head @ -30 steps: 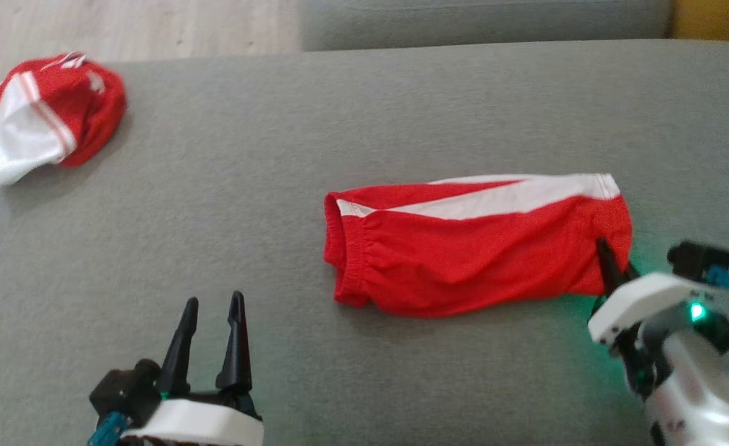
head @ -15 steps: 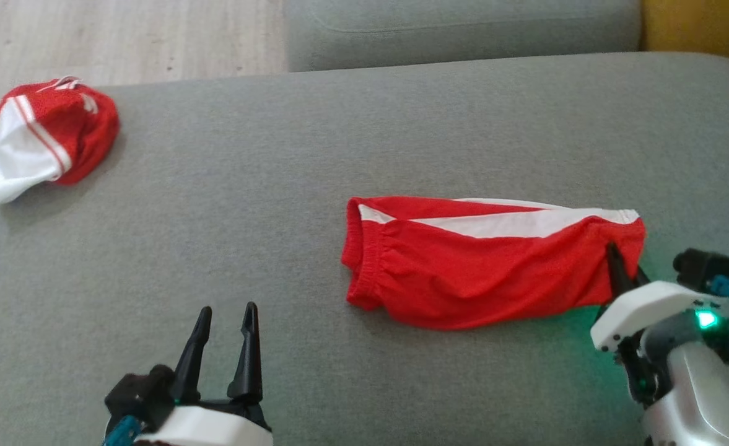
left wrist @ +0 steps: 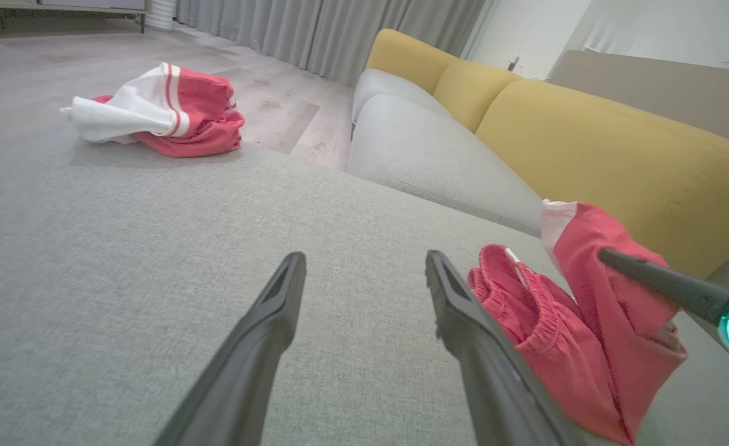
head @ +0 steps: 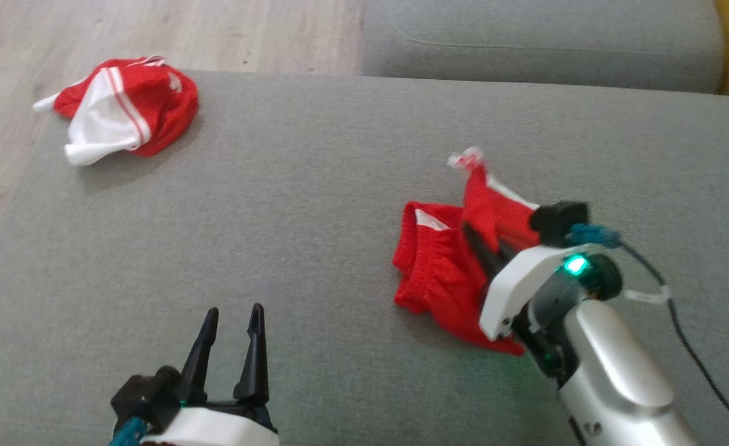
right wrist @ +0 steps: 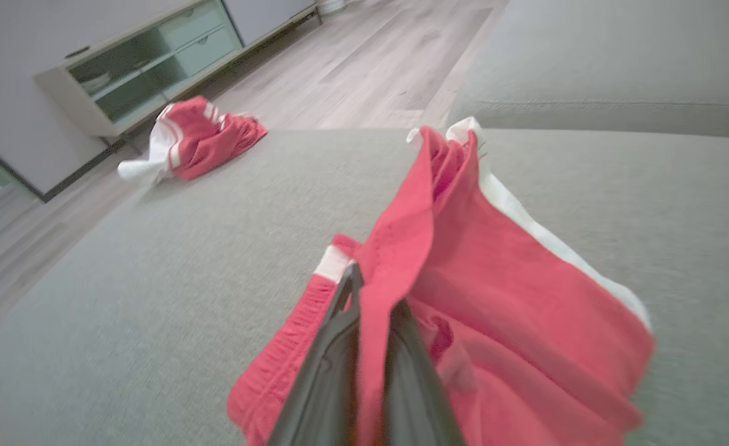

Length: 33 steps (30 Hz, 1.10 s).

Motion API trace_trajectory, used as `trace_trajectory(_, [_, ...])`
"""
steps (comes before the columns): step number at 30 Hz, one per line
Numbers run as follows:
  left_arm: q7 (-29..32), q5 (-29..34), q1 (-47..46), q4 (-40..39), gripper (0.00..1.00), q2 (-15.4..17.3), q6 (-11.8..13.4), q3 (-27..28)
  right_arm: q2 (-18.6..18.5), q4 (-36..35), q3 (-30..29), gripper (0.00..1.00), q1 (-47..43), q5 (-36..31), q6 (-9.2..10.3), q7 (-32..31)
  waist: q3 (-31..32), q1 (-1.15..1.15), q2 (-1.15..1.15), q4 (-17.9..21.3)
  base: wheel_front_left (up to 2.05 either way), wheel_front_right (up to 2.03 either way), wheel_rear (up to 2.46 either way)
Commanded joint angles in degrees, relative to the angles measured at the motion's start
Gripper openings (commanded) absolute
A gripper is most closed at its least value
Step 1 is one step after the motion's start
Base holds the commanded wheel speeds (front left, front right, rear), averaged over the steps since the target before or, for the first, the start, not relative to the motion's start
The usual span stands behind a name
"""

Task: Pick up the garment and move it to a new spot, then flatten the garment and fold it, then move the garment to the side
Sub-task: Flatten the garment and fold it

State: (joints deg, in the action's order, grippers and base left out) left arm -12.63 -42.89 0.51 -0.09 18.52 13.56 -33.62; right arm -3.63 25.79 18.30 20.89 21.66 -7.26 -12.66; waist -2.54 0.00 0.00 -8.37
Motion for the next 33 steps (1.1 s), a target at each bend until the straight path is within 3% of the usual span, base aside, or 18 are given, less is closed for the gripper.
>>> trace_trajectory(1, [-0.5,-0.2,-1.8,-1.3,1.00,-0.1,-0.2,1.6,0.7,-0.8,2.7,0.00,2.6,-0.2,-0.23,-0.5,-0.2,0.00,0.00,-1.6,0.00,0.00,0.00])
trace_trajectory(8, [-1.0,-0.6,-1.3,-0.8,1.00,-0.4,-0.3,2.2,0.7,1.1,6.9,0.00,1.9,0.9,-0.23,-2.0,-0.3,0.00,0.00,-2.9,0.00,0.00,0.00])
trace_trajectory(9, [-1.1,-0.6,-1.3,-0.7,1.00,-0.4,-0.3,2.3,0.7,1.2,7.1,0.16,1.9,0.9,-0.23,-1.9,-0.2,0.00,0.00,-2.9,0.00,0.00,0.00])
trace_trajectory(10, [-1.1,-0.7,-1.2,-0.6,1.00,-0.4,-0.3,2.4,0.7,1.2,7.4,0.40,1.9,0.9,-0.23,-1.8,-0.2,0.00,0.00,-2.9,0.00,0.00,0.00])
trace_trajectory(11, [-1.1,-0.7,-1.1,-0.6,1.00,-0.5,-0.2,2.4,0.7,1.1,7.8,0.84,1.8,1.0,-0.23,-1.6,-0.1,0.00,0.00,-2.8,0.00,0.00,0.00])
trace_trajectory(12, [-1.2,-0.7,-1.1,-0.6,1.00,-0.5,-0.2,2.5,0.7,0.8,8.3,1.00,1.8,1.3,-0.23,-1.4,-0.1,0.00,0.00,-2.6,0.00,0.00,0.00])
trace_trajectory(18, [-1.3,-0.5,-1.0,-0.7,1.00,-0.6,-0.2,2.3,0.7,-2.3,8.6,1.00,0.7,2.0,-0.23,1.0,0.4,0.00,0.00,-1.3,0.00,0.00,0.00])
trace_trajectory(22, [-1.3,-0.5,-0.7,-0.9,1.00,-0.4,0.0,2.2,0.7,-5.6,5.4,1.00,-0.7,1.0,-0.23,3.3,0.7,0.00,0.00,-0.6,0.00,0.00,0.00])
trace_trajectory(28, [-1.3,-0.5,-0.6,-1.3,1.00,-0.2,0.1,2.2,0.8,-8.8,-3.3,1.00,-2.2,-4.9,-0.23,5.8,0.7,0.00,0.00,-0.2,0.00,0.00,0.00])
trace_trajectory(33, [-1.2,-0.3,-1.1,-1.4,1.00,-0.3,0.1,1.8,-0.3,-7.3,-4.6,1.00,-2.9,-11.7,-0.23,6.4,-0.1,0.00,0.00,-1.0,0.00,0.00,0.00])
